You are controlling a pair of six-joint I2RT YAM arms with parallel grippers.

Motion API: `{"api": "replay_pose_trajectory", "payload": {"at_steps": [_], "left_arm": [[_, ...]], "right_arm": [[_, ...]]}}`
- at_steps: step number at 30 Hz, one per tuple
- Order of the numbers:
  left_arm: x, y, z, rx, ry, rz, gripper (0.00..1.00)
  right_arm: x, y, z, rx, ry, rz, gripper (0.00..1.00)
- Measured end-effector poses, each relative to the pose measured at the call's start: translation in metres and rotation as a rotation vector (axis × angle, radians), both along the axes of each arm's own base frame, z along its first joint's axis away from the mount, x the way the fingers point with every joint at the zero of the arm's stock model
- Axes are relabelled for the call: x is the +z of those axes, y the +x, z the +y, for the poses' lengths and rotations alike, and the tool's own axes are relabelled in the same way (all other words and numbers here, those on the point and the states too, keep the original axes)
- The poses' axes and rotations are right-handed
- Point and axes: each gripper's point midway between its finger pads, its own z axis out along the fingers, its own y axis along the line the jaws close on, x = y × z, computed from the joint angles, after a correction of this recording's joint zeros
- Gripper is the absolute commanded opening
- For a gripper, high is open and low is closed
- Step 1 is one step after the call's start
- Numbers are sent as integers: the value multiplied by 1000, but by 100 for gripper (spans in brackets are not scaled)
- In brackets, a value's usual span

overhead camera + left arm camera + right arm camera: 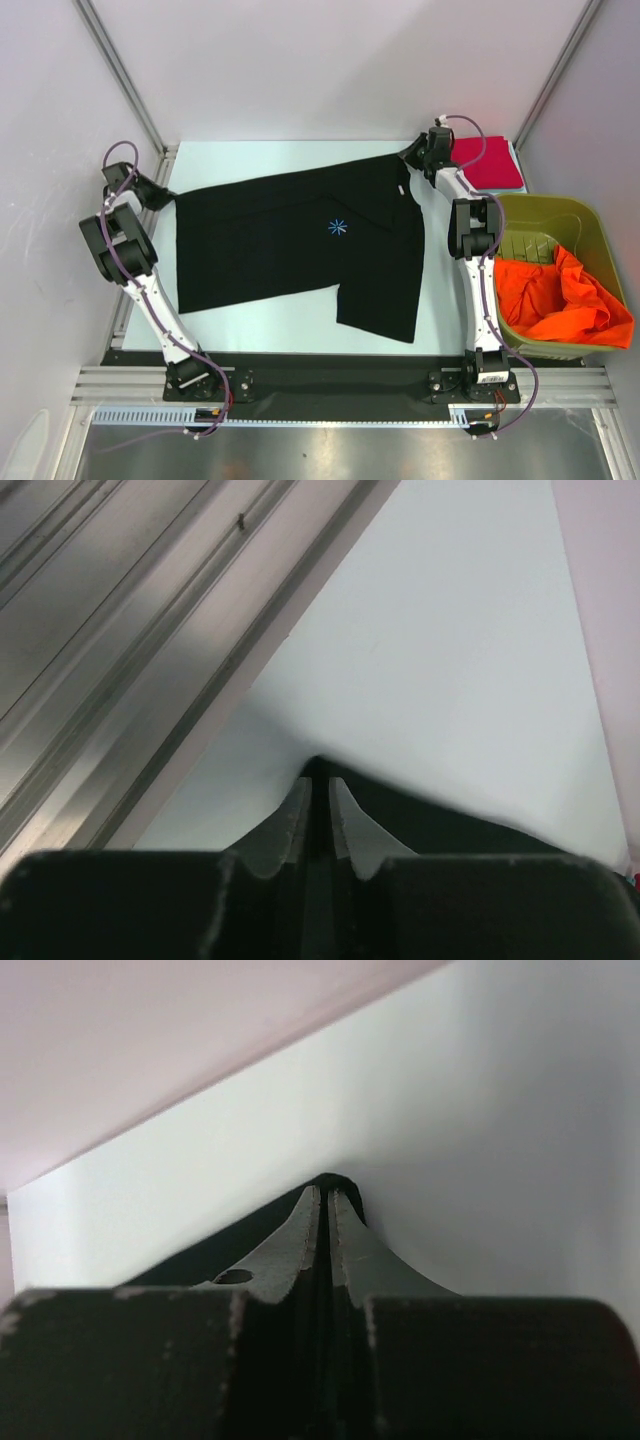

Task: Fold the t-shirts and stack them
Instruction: Fold the tshirt

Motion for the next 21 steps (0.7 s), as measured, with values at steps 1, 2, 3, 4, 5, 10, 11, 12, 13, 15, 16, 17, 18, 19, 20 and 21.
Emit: {"api": "replay_pose_trajectory", "payload": {"at_steps": [1,2,3,4,5,10,11,12,13,15,16,17,18,19,20,21], "left_arm": [[-1,-1,0,3,-4,16,38],[-1,-2,2,7,-1,33,47],[-2,-3,3,13,-1,49,52],[-2,-4,3,13,-2,58,54],[-1,-5,2,14,-7,70,55],[2,-14,-3,-3,-14,107,60],[3,-16,-4,-8,-12,113,59],[3,-21,-6,-17,-7,120,59],[2,-26,-8,-26,-1,126,60],[3,-44,-11,-18,12,151,60],[4,-53,-12,-11,14,168,60],[7,-67,-14,2,18,183,60],[12,-80,-14,15,24,187,60],[18,-95,-15,28,29,194,60],[26,-108,-16,42,36,195,59],[36,-119,-18,52,46,182,59]], "right_arm": [[2,1,0,-3,5,0,10],[5,3,0,-8,8,-5,14],[10,5,-1,-13,13,-13,22],[15,7,-2,-21,17,-19,28],[19,8,-4,-28,21,-20,32],[40,12,-15,-42,12,-36,53],[40,10,-17,-40,2,-23,55],[40,7,-18,-38,-4,-10,57],[40,4,-19,-34,-17,7,59],[44,-7,-22,-23,-46,51,63],[47,-14,-23,-16,-60,73,65],[51,-21,-23,-8,-75,91,66],[60,-30,-23,3,-93,108,68],[68,-41,-23,16,-111,125,68],[79,-52,-21,31,-128,136,70],[90,-65,-18,47,-144,146,76]]}}
